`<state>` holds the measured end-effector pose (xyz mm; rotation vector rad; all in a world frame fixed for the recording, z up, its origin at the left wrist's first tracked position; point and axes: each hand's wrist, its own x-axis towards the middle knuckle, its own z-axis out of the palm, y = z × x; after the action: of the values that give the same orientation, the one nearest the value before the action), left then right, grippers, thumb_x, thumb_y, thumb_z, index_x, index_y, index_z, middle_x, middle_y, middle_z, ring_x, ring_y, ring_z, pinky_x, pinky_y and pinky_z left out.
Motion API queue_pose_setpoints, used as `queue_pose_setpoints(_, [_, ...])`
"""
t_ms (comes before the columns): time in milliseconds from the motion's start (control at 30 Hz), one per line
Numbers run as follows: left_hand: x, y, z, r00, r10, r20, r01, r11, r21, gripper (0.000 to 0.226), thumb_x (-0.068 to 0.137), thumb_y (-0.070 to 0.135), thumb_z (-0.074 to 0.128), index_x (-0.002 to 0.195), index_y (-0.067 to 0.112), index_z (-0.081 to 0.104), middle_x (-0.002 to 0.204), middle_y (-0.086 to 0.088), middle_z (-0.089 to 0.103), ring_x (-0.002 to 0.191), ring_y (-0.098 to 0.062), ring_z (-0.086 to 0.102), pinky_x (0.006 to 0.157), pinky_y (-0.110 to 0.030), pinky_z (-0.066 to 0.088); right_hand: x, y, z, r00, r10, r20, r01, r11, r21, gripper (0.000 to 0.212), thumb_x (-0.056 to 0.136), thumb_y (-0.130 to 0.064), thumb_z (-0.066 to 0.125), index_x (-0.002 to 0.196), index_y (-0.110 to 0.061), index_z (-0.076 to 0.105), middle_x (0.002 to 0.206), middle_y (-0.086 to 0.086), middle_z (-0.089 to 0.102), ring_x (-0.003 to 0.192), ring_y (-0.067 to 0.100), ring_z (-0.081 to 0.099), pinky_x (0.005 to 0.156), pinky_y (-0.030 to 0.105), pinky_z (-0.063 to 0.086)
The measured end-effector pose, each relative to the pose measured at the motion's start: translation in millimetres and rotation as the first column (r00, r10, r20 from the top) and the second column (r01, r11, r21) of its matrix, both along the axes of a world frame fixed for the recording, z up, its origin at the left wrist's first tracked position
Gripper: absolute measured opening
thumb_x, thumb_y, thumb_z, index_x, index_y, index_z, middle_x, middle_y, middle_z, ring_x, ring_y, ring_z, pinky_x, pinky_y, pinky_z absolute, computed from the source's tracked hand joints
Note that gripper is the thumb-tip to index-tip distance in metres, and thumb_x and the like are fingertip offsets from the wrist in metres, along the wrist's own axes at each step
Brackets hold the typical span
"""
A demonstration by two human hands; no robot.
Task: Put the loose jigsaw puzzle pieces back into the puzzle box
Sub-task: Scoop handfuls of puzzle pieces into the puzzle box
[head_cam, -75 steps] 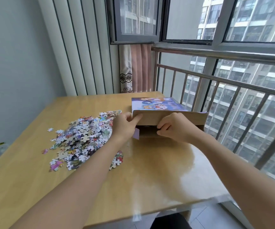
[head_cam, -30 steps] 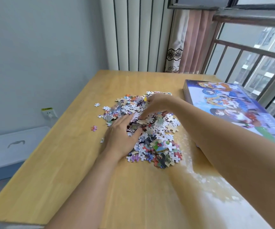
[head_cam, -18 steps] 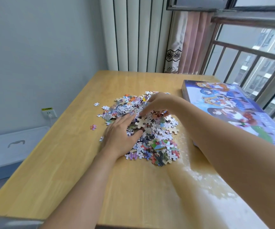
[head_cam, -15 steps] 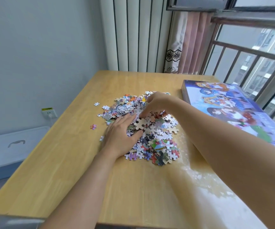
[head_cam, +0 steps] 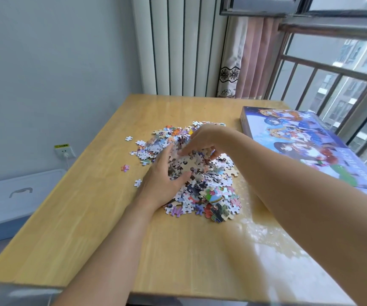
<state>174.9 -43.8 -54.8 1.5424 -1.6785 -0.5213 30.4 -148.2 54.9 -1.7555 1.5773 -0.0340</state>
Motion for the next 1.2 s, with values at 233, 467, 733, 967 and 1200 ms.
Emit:
queue_pose_setpoints(233, [1.8,-2.8,-5.3,0.998,0.034,-0.044,-0.034,0.999,-0.016,0.091,0.08,0.064,0.068,0.153,0.049,0.016,0.158,0.022,0.03,0.134,0.006,0.036,0.107,-0.027,0.036,-18.7,-0.2,-4.4,0.979,-0.09,0.183,0.107,0.991,-0.086,0.067,0.067,-0.032,0.093,0.123,-0.009,0.063,0.112,0.011,0.066,0.097,0.03,0.064,0.075,0.042,0.059])
queue_pose_setpoints(467, [-0.1,-1.0,-3.7,0.999,0.037,-0.024,-0.038,0.997,-0.065,0.088,0.075,0.069,0.065,0.15,0.041,0.029,0.156,0.015,0.037,0.116,0.009,0.04,0.091,-0.017,0.033,-51.4,0.8,-23.2,0.656,-0.469,0.591,0.387,0.882,0.27,0.04,0.075,-0.016,0.087,0.105,-0.006,0.064,0.114,0.014,0.055,0.092,0.027,0.064,0.059,0.035,0.061])
queue_pose_setpoints(733, [1.5,-0.4,-5.0,0.998,0.056,0.0,-0.056,0.993,-0.107,0.075,0.082,0.056,0.072,0.146,0.036,0.039,0.152,0.014,0.043,0.117,0.005,0.043,0.082,0.002,0.025,-57.7,16.9,-34.1,0.068,-0.719,0.692,0.237,0.685,0.689,0.035,0.082,-0.001,0.078,0.11,-0.001,0.056,0.11,0.024,0.052,0.096,0.044,0.065,0.078,0.053,0.062])
queue_pose_setpoints(967, [1.8,1.6,-4.3,0.998,0.059,0.014,-0.055,0.983,-0.172,0.06,0.083,0.049,0.071,0.137,0.033,0.05,0.139,0.014,0.053,0.122,0.003,0.046,0.094,-0.008,0.03,-53.1,40.7,-37.7,0.102,-0.751,0.652,0.265,0.653,0.71,0.03,0.087,-0.013,0.076,0.107,0.0,0.059,0.109,0.021,0.063,0.083,0.032,0.07,0.051,0.041,0.06])
queue_pose_setpoints(1200, [0.4,4.2,-4.2,0.998,0.061,0.033,-0.052,0.972,-0.228,0.048,0.083,0.046,0.071,0.126,0.034,0.056,0.126,0.014,0.059,0.112,-0.003,0.055,0.09,-0.014,0.041,-54.4,49.9,-34.2,0.293,-0.638,0.712,0.425,0.754,0.501,0.014,0.092,-0.005,0.07,0.102,-0.001,0.062,0.123,0.015,0.047,0.103,0.035,0.061,0.053,0.036,0.062])
